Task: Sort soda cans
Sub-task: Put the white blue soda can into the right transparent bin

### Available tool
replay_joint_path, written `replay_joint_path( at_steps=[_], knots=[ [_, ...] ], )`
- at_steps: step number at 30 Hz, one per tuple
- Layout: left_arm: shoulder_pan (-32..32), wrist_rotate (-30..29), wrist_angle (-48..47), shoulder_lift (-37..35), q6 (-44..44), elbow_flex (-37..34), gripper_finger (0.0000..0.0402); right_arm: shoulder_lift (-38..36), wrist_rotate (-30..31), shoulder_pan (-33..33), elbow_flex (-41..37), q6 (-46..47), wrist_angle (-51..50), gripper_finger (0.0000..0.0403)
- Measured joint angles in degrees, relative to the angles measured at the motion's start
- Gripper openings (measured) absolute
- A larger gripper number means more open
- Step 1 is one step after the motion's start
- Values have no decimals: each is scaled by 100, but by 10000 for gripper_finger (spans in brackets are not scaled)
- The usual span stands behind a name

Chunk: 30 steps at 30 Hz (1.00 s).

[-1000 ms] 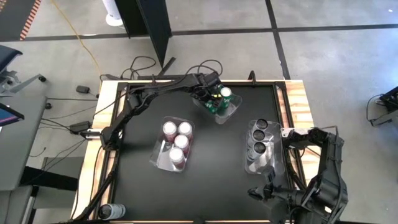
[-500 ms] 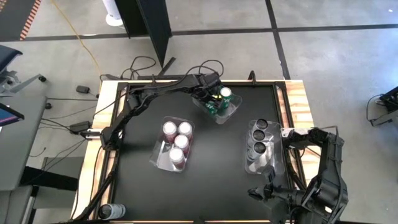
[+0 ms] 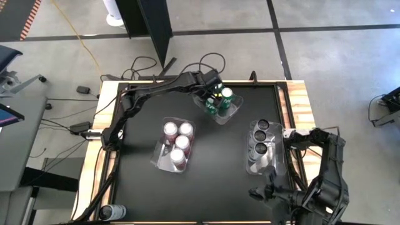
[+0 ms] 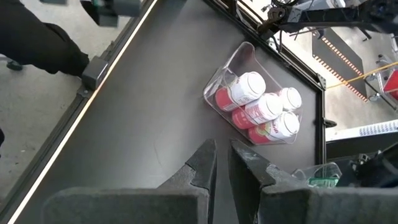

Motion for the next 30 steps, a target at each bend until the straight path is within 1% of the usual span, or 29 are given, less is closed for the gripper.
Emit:
replay_joint_path(
  at_steps=[4,6,8,13,16,18,22,24,25,28,30],
  knots=[
    [-94,-6,-195,-217,263,0,396,0,2,-6,0,59,0,60],
    [-185,-126,-283,-421,458,0,396,-1,3,-4,0,84,2,60],
    [-318,-391,-303,-667,708,0,396,-2,15,-4,0,107,0,60],
    [-799,-1341,-249,-1255,1283,0,396,-2,20,-58,0,149,2,60],
    [-1141,-1727,-7,-1570,1563,0,390,-2,20,-157,0,125,0,60],
    [-1396,-1967,270,-1721,1780,0,378,-2,20,-251,0,63,0,60],
    [-1994,-2355,623,-1837,2122,0,337,-4,20,-499,0,15,1,60],
    [-2341,-2585,771,-1827,2333,-18,307,-4,20,-634,0,15,0,60],
    [-2519,-2690,1007,-1831,2445,-127,289,-4,20,-704,0,15,3,60],
    [-3006,-2837,1905,-1862,2787,-732,228,-4,20,-900,0,17,39,60],
    [-3287,-2895,2468,-1958,2971,-1346,182,-4,20,-1022,0,13,102,60]
  ],
)
